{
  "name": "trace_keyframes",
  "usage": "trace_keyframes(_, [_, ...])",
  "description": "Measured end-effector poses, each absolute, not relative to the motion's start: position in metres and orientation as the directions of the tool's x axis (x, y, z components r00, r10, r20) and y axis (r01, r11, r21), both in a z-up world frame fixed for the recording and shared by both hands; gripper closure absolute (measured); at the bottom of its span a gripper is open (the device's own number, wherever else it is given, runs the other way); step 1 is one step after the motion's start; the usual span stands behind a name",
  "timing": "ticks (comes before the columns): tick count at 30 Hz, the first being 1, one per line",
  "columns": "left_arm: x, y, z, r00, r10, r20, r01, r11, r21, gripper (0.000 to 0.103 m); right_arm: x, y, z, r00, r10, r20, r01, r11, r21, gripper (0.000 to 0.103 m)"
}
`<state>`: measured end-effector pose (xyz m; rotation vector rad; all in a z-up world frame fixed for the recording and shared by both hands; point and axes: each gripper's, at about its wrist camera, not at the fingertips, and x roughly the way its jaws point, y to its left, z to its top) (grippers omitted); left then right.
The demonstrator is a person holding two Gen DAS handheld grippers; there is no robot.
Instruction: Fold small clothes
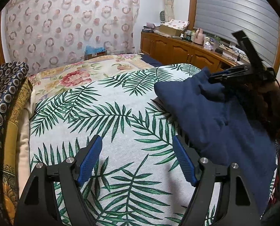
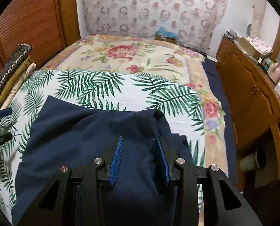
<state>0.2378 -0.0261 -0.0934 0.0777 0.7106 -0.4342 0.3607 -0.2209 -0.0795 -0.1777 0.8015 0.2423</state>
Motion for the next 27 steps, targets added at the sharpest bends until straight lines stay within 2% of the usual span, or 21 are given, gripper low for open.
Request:
trace_keyframes(6, [0.238, -0.027, -0.095, 0.672, -0.357, -0.649, 0.416, 0.907, -0.067, 0.025, 0.379, -0.232, -0.082, 0.647, 0.166, -0.744, -0.276, 0.961, -0.025, 0.065])
trace_keyframes(7, [0.238, -0.027, -0.095, 0.672, -0.357, -0.649, 0.416, 0.907, -0.068, 0.025, 0.377, -0.231, -0.081, 0.65, 0.174, -0.739, -0.289, 0.957, -0.03, 0.074])
trace_keyframes(8, [0.238, -0.026, -0.095, 0.672, -0.357, -0.648, 0.416, 0.907, -0.068, 0.025, 0.375, -0.229, -0.08, 0.651, 0.183, -0.737, -0.309, 0.95, -0.037, 0.087])
trace_keyframes(10, [0.238, -0.027, -0.095, 0.672, -0.358, -0.648, 0.416, 0.907, -0.069, 0.025, 0.369, -0.228, -0.077, 0.669, 0.181, -0.72, -0.321, 0.945, -0.061, 0.098])
trace_keyframes(15, [0.238, -0.027, -0.095, 0.673, -0.357, -0.648, 0.417, 0.906, -0.066, 0.025, 0.355, -0.255, -0.055, 0.771, 0.094, -0.63, -0.166, 0.984, -0.057, 0.099])
trace_keyframes(17, [0.238, -0.027, -0.095, 0.673, -0.357, -0.647, 0.419, 0.906, -0.063, 0.025, 0.355, -0.264, -0.054, 0.777, 0.015, -0.63, -0.091, 0.992, -0.088, 0.099])
trace_keyframes(18, [0.237, -0.027, -0.095, 0.674, -0.357, -0.647, 0.421, 0.905, -0.062, 0.025, 0.355, -0.265, -0.055, 0.774, -0.021, -0.633, -0.071, 0.99, -0.119, 0.095])
trace_keyframes(20, [0.236, -0.028, -0.095, 0.674, -0.357, -0.647, 0.421, 0.905, -0.061, 0.025, 0.352, -0.271, -0.056, 0.765, -0.019, -0.643, -0.066, 0.992, -0.108, 0.072])
trace_keyframes(22, [0.236, -0.028, -0.095, 0.675, -0.357, -0.646, 0.422, 0.905, -0.059, 0.025, 0.342, -0.275, -0.055, 0.766, 0.01, -0.643, -0.074, 0.995, -0.074, 0.063])
trace_keyframes(27, [0.233, -0.031, -0.089, 0.679, -0.363, -0.638, 0.417, 0.906, -0.071, 0.025, 0.291, -0.275, -0.052, 0.781, 0.099, -0.617, -0.15, 0.988, -0.03, 0.063])
